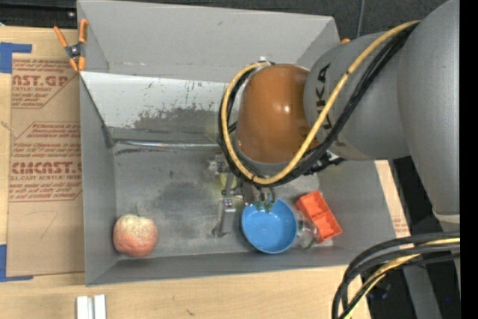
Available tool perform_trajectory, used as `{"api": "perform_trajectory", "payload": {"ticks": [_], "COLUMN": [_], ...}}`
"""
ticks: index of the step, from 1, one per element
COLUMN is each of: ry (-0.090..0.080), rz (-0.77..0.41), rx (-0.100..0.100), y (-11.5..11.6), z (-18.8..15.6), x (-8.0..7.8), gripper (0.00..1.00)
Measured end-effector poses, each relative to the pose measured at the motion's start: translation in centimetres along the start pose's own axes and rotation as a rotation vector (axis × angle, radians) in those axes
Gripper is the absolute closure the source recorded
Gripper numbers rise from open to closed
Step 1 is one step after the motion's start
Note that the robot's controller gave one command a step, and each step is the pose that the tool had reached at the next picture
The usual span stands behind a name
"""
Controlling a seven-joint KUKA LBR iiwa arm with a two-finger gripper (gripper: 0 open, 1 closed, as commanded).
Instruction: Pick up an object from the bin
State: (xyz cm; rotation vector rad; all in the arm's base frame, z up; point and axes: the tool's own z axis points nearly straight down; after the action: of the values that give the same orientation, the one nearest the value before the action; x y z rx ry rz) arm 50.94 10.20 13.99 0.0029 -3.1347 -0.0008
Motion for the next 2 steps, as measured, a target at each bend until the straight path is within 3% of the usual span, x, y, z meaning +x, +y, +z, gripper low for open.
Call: {"api": "perform_trajectory", "payload": {"ticks": [1,2], "ry": [-0.007,-0.002], "rz": [0.002,-0.146], "rx": [-0.001,0.002], "y": [-0.1,-9.9], "z": [-0.4,7.1], "x": [-0.2,-6.4], "gripper": [0.0,0.0]}}
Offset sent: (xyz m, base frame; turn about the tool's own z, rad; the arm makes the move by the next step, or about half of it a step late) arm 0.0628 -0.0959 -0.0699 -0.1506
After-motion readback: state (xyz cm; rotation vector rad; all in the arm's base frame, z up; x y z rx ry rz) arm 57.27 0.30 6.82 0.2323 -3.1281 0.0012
